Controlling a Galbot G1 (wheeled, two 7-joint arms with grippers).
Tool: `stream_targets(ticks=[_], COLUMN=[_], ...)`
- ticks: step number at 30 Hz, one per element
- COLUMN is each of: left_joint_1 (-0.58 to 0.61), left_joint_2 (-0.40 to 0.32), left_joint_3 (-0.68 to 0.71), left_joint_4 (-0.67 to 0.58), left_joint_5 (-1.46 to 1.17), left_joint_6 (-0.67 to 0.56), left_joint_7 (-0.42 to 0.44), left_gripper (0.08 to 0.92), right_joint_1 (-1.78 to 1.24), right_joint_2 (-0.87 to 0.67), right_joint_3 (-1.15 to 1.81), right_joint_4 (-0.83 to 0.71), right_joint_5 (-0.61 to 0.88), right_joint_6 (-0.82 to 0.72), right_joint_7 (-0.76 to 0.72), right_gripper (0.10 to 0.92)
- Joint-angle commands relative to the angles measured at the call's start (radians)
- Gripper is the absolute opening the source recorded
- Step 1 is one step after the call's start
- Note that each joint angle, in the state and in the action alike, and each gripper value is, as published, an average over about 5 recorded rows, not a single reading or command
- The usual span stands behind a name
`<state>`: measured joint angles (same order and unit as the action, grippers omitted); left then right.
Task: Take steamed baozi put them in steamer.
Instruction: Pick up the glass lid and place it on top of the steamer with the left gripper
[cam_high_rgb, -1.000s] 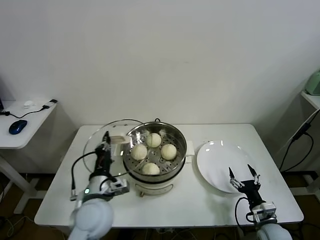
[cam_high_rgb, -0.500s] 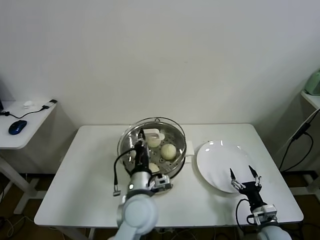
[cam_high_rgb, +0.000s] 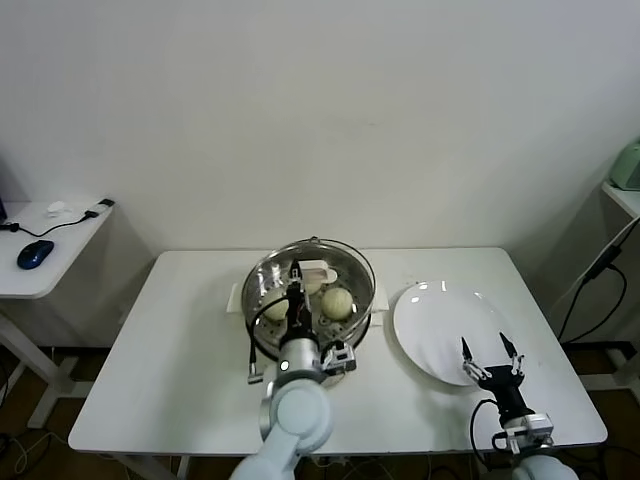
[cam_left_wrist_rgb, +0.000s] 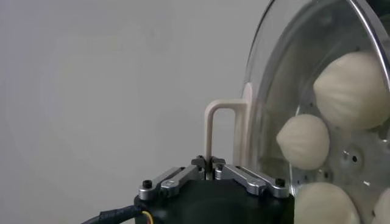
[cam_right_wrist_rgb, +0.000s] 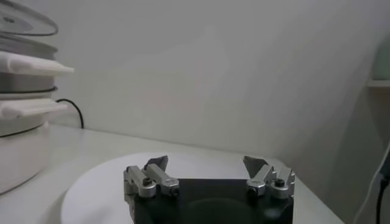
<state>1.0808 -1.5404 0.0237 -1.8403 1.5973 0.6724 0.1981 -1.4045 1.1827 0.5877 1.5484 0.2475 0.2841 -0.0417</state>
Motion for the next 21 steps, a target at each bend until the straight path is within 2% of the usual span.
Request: stream_targets(ticks=[1, 18, 21], left_joint_1=[-0.018, 0.011, 0.013], left_joint_2=[-0.022, -0.017, -0.012], left_joint_3=[0.014, -0.01, -0.011], left_joint_4=[0.058, 0.088, 0.083], left_joint_5=[0.014, 0.034, 0.03], left_joint_6=[0.009, -0.004, -0.009], left_joint_7=[-0.02, -0.056, -0.056], left_gripper=[0.139, 0.139, 0.16], right_joint_1=[0.004, 0.017, 0.016], right_joint_2=[0.003, 0.015, 0.013], right_joint_3=[0.001, -0.003, -0.003], right_joint_4=[-0.007, -0.012, -0.008], right_joint_5=[-0.004, -0.019, -0.019], right_joint_6=[0.015, 0.026, 0.017], right_joint_7=[0.011, 0.013, 0.006], right_gripper=[0.823, 0.823, 0.823])
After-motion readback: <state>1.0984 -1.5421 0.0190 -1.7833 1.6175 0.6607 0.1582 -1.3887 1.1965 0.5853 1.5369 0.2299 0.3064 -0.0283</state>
